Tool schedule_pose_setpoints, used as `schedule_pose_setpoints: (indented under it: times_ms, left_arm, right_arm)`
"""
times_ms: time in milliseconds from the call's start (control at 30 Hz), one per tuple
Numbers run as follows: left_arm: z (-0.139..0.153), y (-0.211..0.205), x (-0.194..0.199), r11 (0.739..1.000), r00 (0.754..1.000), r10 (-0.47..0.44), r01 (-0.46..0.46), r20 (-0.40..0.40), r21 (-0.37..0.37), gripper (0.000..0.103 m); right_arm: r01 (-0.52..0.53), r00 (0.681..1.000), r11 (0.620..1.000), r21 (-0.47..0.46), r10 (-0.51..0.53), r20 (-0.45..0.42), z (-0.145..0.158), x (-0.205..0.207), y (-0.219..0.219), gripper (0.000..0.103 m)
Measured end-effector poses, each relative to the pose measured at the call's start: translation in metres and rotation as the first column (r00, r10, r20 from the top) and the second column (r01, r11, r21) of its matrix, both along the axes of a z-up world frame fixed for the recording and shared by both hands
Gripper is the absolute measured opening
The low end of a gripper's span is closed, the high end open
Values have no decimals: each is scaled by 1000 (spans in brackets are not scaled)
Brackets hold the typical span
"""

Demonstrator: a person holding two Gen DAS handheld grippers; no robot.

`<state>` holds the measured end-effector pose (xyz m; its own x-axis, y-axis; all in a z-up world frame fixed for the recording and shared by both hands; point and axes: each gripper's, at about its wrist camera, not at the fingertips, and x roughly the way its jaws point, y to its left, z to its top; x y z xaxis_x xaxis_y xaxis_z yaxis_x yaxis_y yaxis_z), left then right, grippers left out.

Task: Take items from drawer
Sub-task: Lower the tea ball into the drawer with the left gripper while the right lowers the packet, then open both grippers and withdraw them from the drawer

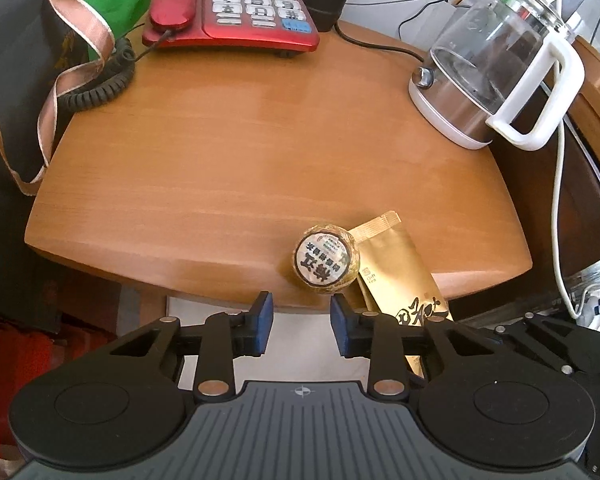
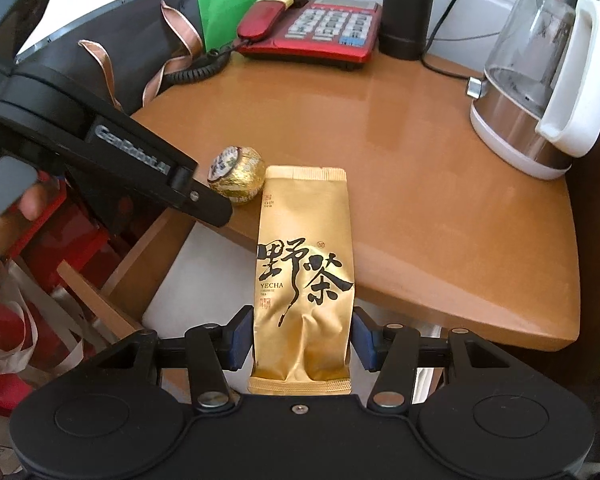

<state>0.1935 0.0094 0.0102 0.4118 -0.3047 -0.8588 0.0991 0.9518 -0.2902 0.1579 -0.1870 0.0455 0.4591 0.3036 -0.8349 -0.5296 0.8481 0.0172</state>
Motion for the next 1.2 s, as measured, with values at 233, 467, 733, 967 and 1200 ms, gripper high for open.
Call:
schedule_pose_setpoints:
  times_ms: [233,467,733,967,1200]
  left_arm:
    - [-11,-3,-6,1000,1000,-13,13,-24,12,39]
    - [-21,-4,-11,1000,999,-17,18,-49,20,40]
    - [-25,0,-15,1000,998,6,-5,-63,12,41]
    - [-30,4,-26,1000,996,24,-24,-82,7,45]
    - [-39,12,-38,999,992,46,-46,-116,-3,45]
  right_arm:
    - [9,1000,1000,-6,-9,-23,-10,-1,3,49]
    - [35,999,999,-2,-35,-37,-16,-2,1,49]
    - [79,994,994,70,-74,-79,-17,-6,-8,49]
    - [121,989,987,104,-111,-93,-18,-12,-11,49]
    - [155,987,981,120,-148,-66,-21,-5,-1,49]
